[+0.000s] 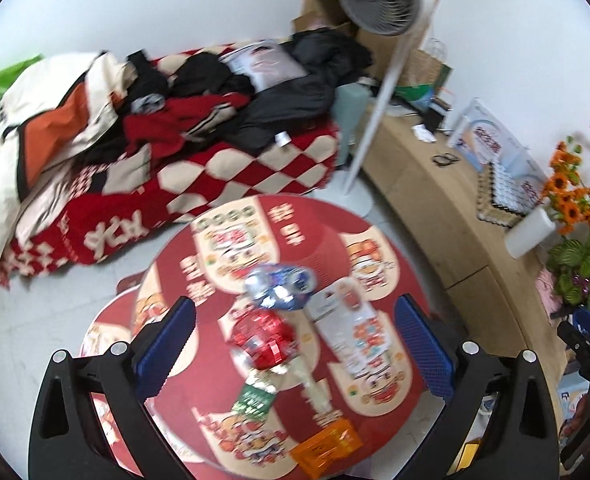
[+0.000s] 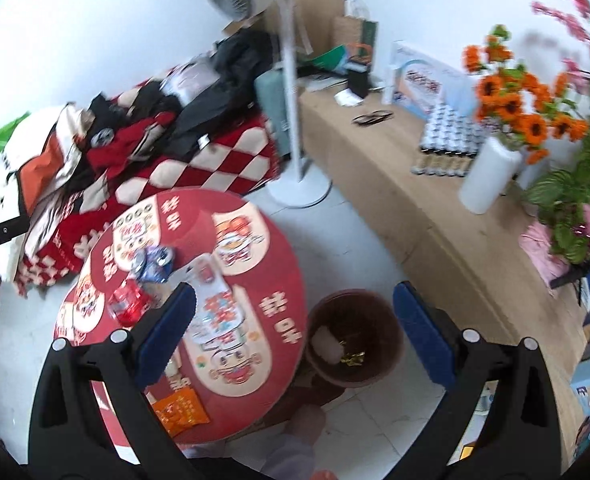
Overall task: Collect trash
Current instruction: 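Bring both tools back over the red table, then grasp the crushed red Coca-Cola can with the left tool while the right grasps the clear plastic spoon, then drop the plastic spoon into the bin with the right tool while the left lifts the can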
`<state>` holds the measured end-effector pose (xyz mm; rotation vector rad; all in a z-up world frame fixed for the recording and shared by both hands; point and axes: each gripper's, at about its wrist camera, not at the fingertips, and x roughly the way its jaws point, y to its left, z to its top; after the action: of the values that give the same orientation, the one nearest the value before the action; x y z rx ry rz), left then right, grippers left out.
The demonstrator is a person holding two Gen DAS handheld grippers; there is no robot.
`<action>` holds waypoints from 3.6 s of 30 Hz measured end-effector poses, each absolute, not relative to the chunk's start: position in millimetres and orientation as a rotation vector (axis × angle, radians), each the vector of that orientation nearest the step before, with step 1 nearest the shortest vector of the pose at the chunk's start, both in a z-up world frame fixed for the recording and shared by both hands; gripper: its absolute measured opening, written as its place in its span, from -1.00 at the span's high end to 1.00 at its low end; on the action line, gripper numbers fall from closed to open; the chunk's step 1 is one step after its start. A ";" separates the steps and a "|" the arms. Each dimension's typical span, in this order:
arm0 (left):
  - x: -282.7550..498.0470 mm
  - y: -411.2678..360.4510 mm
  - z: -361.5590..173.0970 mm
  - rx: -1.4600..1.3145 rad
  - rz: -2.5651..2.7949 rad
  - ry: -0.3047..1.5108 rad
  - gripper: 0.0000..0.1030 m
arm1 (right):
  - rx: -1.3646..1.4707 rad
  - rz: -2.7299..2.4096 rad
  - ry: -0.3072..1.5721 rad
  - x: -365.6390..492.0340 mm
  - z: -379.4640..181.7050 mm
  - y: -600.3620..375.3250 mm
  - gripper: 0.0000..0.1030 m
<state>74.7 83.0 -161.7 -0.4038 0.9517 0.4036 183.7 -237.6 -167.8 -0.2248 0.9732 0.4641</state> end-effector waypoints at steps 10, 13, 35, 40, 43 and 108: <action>14.4 125.8 -189.9 -0.443 0.486 0.972 -0.88 | -0.276 0.621 1.090 150.1 -243.2 -160.4 -0.88; 1.7 134.4 -204.6 -0.436 0.494 0.985 -0.88 | -0.325 0.689 1.139 136.7 -281.5 -129.1 -0.87; -43.8 171.0 -273.6 -0.507 0.558 1.051 -0.88 | -0.570 0.802 1.421 111.4 -464.2 -19.1 0.19; -28.0 170.8 -286.7 -0.539 0.532 1.073 -0.88 | -0.537 0.820 1.438 110.4 -464.5 -22.7 0.62; -14.0 167.5 -294.0 -0.552 0.509 1.081 -0.83 | -0.503 0.818 1.425 112.1 -457.9 -29.2 0.63; 157.0 69.1 -213.5 -0.555 0.234 0.964 0.68 | -0.025 0.317 1.031 264.8 -230.8 -316.0 0.91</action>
<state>157.0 69.1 -213.5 -0.5548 0.9642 0.2335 264.8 -316.0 -230.8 -0.0254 1.0308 0.3166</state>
